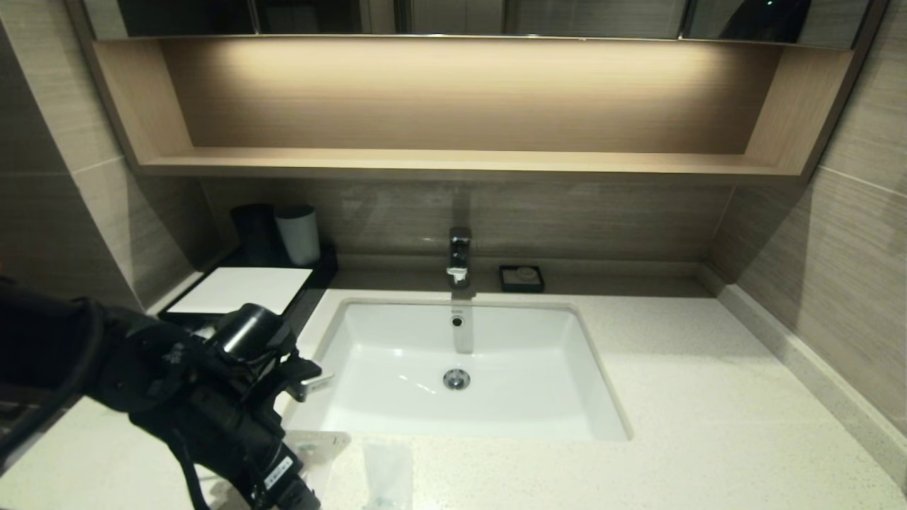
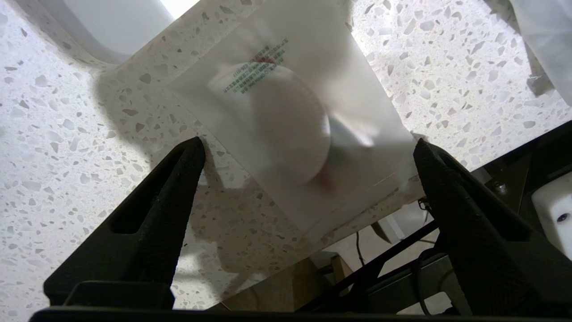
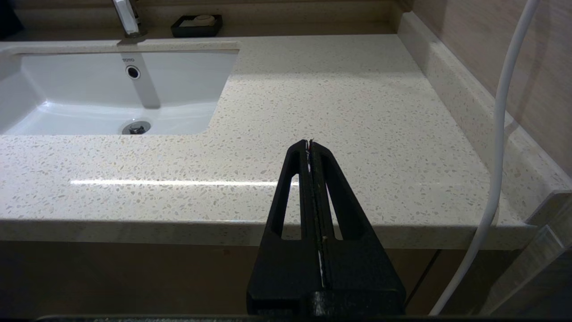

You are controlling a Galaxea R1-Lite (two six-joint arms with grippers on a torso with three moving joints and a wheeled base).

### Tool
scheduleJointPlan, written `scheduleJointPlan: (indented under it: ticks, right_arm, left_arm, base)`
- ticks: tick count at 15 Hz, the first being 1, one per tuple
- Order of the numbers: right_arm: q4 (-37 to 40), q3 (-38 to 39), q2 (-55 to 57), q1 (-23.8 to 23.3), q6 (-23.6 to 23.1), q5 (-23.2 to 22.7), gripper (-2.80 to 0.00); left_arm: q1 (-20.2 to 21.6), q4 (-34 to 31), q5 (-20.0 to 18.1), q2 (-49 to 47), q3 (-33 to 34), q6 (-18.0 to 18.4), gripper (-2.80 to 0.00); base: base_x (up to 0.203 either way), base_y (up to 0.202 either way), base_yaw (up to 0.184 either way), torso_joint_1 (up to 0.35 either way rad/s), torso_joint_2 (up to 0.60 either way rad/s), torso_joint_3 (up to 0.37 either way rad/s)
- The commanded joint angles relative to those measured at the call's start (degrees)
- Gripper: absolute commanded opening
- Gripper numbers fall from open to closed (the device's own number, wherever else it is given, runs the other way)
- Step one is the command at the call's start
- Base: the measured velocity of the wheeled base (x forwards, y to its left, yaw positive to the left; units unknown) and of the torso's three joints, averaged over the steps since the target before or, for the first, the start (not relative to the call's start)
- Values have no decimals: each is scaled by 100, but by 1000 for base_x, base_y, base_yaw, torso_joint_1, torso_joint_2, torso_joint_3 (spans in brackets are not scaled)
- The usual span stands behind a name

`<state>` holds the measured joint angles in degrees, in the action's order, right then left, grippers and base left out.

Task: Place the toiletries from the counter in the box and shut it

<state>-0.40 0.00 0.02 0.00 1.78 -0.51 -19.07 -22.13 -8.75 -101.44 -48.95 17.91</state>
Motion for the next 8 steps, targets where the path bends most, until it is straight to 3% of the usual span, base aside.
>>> scheduleJointPlan:
  ticks: [1, 6, 7, 8]
  right_arm:
    - [-3, 0, 6, 0, -2, -2, -280]
    - [-4, 0, 6, 0, -2, -2, -280]
    - [-4, 0, 6, 0, -2, -2, -280]
    - [-4, 0, 6, 0, -2, -2, -280]
  left_arm:
    - [-9, -11, -1, -16, -10, 16, 0]
    - [-9, -2, 6, -34, -21, 20, 0]
    - [-1, -2, 5, -43, -36, 20, -280]
    - [-5, -2, 5, -43, -45, 21, -280]
  base:
    - [0, 0, 0, 0, 0, 0]
    - [0, 0, 0, 0, 0, 0]
    - [0, 0, 0, 0, 0, 0]
    - [0, 0, 0, 0, 0, 0]
